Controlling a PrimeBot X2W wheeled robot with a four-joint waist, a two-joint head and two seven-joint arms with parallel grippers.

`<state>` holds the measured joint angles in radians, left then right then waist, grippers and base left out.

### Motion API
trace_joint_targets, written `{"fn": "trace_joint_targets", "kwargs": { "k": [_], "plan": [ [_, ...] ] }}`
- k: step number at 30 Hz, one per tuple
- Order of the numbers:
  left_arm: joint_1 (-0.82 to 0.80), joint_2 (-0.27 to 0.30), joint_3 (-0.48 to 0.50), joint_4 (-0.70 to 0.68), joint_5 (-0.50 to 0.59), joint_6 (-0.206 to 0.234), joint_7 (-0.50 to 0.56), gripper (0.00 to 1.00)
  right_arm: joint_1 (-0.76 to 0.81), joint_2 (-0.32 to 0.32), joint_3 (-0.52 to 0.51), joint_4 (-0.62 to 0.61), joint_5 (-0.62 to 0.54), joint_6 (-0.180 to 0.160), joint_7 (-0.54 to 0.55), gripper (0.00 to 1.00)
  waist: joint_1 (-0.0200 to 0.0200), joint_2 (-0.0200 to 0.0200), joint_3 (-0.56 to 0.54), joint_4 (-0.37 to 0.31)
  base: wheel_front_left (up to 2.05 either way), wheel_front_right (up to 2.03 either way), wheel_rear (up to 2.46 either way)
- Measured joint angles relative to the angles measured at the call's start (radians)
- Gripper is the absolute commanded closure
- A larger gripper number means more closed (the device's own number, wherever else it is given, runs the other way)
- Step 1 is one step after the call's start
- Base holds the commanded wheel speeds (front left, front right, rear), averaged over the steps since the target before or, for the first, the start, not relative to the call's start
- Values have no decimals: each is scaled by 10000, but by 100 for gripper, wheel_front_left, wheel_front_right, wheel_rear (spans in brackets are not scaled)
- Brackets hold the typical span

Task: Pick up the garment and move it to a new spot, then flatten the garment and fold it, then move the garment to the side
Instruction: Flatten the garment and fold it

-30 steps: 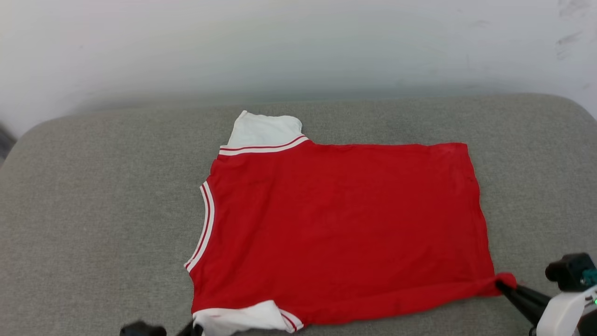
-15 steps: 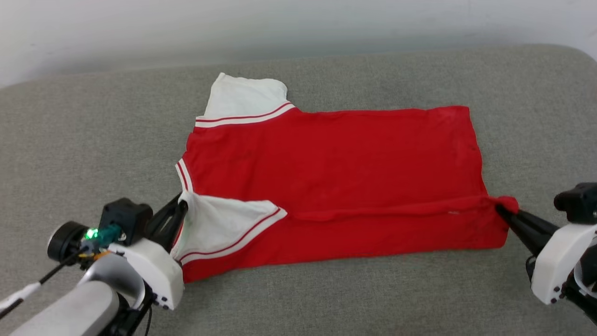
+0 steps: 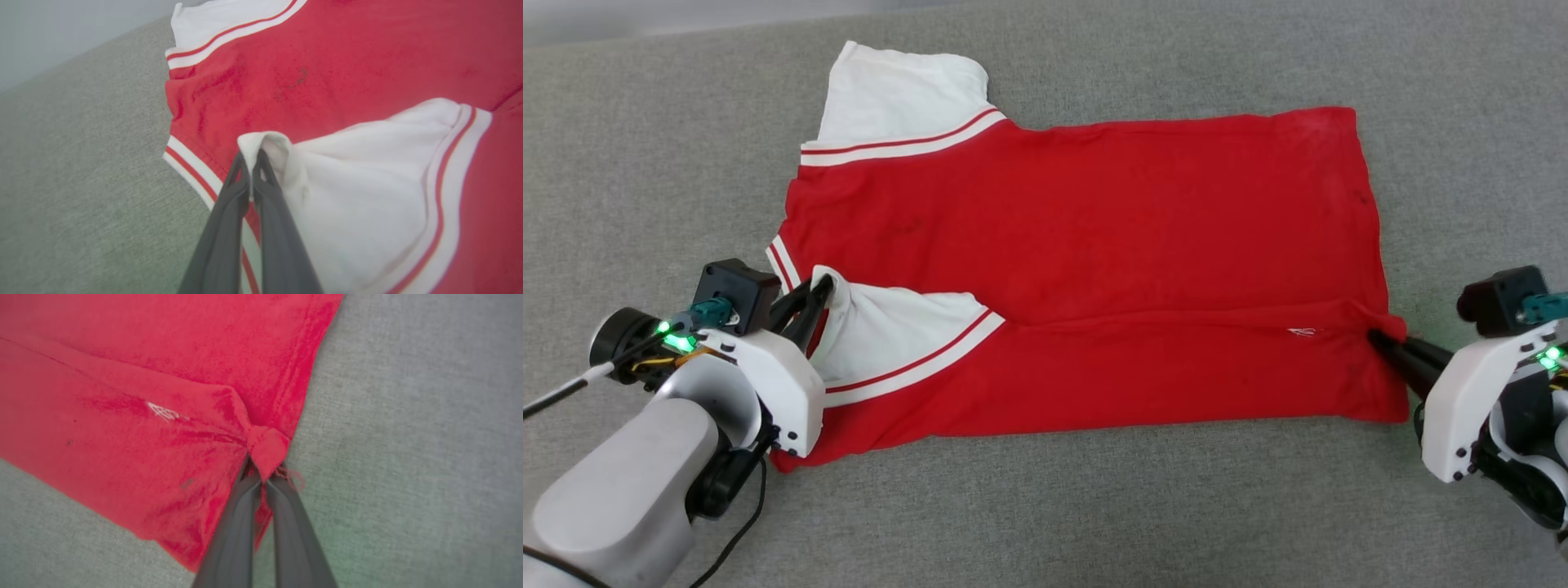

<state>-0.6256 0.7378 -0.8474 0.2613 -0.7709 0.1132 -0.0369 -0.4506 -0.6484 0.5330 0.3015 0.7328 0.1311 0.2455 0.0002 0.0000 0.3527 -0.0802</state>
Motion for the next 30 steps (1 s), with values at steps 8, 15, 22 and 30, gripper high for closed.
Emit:
{"fn": "trace_joint_targets", "kwargs": {
  "k": [8,15,22,30],
  "plan": [
    [-333,-732,-249,1998,-353,-869,75,100,-497,63,819,736,343,-2,-42,100,-1,0,-99,27,0,0,0],
    [-582,-757,-261,2243,-420,-974,192,0,-553,-79,876,596,330,-2,-640,0,-1,0,-712,117,0,0,0],
    [-1148,-61,-401,1494,-464,-1064,1701,0,-336,-268,629,2,238,-2,-863,0,-2,0,-1327,338,0,0,0],
    [-1857,855,-878,180,-1183,-1402,5467,0,-130,-148,431,-430,27,-2,-688,0,-2,0,-1493,497,0,0,0]
  ]
}}
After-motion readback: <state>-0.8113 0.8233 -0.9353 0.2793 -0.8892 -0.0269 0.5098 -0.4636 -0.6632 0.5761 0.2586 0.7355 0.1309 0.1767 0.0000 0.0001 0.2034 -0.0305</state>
